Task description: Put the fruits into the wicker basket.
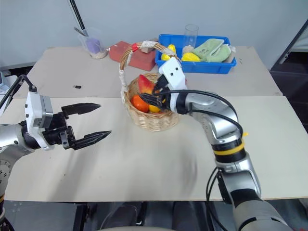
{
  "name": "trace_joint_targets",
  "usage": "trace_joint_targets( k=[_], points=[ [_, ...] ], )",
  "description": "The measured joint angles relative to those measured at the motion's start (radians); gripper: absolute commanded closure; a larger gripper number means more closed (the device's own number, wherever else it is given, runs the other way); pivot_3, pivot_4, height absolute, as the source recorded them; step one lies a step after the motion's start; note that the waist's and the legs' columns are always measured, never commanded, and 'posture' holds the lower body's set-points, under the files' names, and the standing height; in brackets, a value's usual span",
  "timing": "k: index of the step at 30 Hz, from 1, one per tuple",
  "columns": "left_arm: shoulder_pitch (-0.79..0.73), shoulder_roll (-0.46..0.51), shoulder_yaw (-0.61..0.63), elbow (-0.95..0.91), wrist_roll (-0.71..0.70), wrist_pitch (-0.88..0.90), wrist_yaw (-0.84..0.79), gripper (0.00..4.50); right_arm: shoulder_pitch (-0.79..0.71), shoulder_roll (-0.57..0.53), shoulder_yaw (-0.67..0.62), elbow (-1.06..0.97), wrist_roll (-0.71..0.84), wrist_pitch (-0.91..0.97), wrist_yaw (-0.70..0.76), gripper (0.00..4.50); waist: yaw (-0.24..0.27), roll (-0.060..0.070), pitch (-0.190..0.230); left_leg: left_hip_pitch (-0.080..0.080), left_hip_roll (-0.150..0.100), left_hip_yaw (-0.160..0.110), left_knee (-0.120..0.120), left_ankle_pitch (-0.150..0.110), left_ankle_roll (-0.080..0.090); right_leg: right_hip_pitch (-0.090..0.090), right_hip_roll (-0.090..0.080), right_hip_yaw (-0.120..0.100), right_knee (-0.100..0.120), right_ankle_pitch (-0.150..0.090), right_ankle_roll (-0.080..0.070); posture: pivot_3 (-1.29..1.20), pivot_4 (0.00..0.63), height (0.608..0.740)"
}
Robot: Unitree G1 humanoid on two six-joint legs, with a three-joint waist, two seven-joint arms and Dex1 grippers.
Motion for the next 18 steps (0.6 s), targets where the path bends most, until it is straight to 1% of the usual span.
trace_joint_targets(
  k=[1, 4, 6, 8, 12, 15, 18],
  points=[
    [0.002, 0.0, -0.001, -0.003, 0.0, 0.001, 0.01, 0.0, 0.0, 0.002, 0.0, 0.01, -0.008, -0.005, -0.001, 0.04, -0.002, 0.0, 0.0, -0.001, 0.0, 0.0, 0.0, 0.0, 0.0, -0.001, 0.0, 0.0, 0.0, 0.0, 0.0, 0.0, 0.15, 0.74],
    [0.012, 0.0, -0.005, -0.014, 0.0, 0.001, 0.021, 0.0, 0.021, -0.009, -0.001, -0.039, -0.002, 0.007, 0.011, 0.02, -0.012, 0.0, 0.0, -0.001, 0.0, 0.0, 0.0, 0.0, 0.0, -0.004, 0.0, 0.0, 0.002, 0.0, 0.0, 0.0, 0.15, 0.74],
    [0.012, 0.002, -0.006, -0.013, 0.0, 0.001, 0.024, 0.0, 0.054, -0.04, -0.008, -0.111, 0.021, 0.031, 0.036, 0.02, -0.014, 0.0, 0.0, -0.001, 0.0, 0.0, -0.001, 0.0, 0.0, -0.005, 0.001, 0.0, 0.003, 0.0, 0.0, 0.0, 0.15, 0.74],
    [0.008, 0.005, -0.01, -0.012, 0.0, 0.001, 0.026, 0.0, 0.118, -0.099, -0.035, -0.212, 0.07, 0.064, 0.076, 0.02, -0.011, 0.0, 0.0, -0.001, 0.0, 0.0, -0.001, -0.002, 0.004, -0.005, 0.0, 0.0, 0.003, 0.0, 0.0, 0.0, 0.15, 0.74],
    [-0.015, 0.006, -0.029, -0.006, -0.008, 0.003, 0.026, 0.0, 0.232, -0.202, -0.1, -0.344, 0.13, 0.083, 0.14, 0.02, -0.01, 0.0, 0.0, 0.0, 0.0, 0.0, -0.001, -0.004, 0.007, -0.003, 0.001, 0.0, 0.001, 0.0, 0.0, 0.0, 0.15, 0.74],
    [-0.049, 0.006, -0.055, 0.006, -0.009, 0.005, 0.025, 0.0, 0.295, -0.242, -0.148, -0.355, 0.123, 0.066, 0.137, 0.02, -0.01, 0.0, 0.0, 0.0, 0.0, 0.0, -0.001, -0.004, 0.007, -0.002, 0.001, 0.0, 0.001, 0.0, 0.0, 0.0, 0.15, 0.74],
    [-0.075, 0.006, -0.084, 0.021, -0.009, 0.005, 0.021, 0.0, 0.297, -0.222, -0.187, -0.302, 0.094, 0.034, 0.08, 0.02, -0.016, 0.0, 0.0, 0.001, 0.001, 0.0, -0.001, -0.004, 0.006, -0.002, 0.001, 0.0, 0.002, 0.0, -0.001, 0.0, 0.15, 0.74]
  ],
)
